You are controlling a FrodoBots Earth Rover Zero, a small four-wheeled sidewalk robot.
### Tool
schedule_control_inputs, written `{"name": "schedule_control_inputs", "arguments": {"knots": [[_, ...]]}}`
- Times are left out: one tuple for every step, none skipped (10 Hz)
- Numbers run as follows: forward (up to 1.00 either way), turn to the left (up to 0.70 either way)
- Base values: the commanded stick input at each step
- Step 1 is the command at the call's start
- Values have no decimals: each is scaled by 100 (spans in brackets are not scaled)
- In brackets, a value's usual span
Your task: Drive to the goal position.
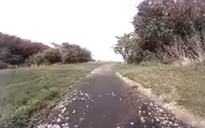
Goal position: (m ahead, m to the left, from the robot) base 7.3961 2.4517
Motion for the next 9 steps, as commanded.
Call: {"name": "schedule_control_inputs", "arguments": {"knots": [[100,0],[100,0],[100,0],[100,0],[100,0],[100,0],[100,0],[100,0],[100,0]]}}
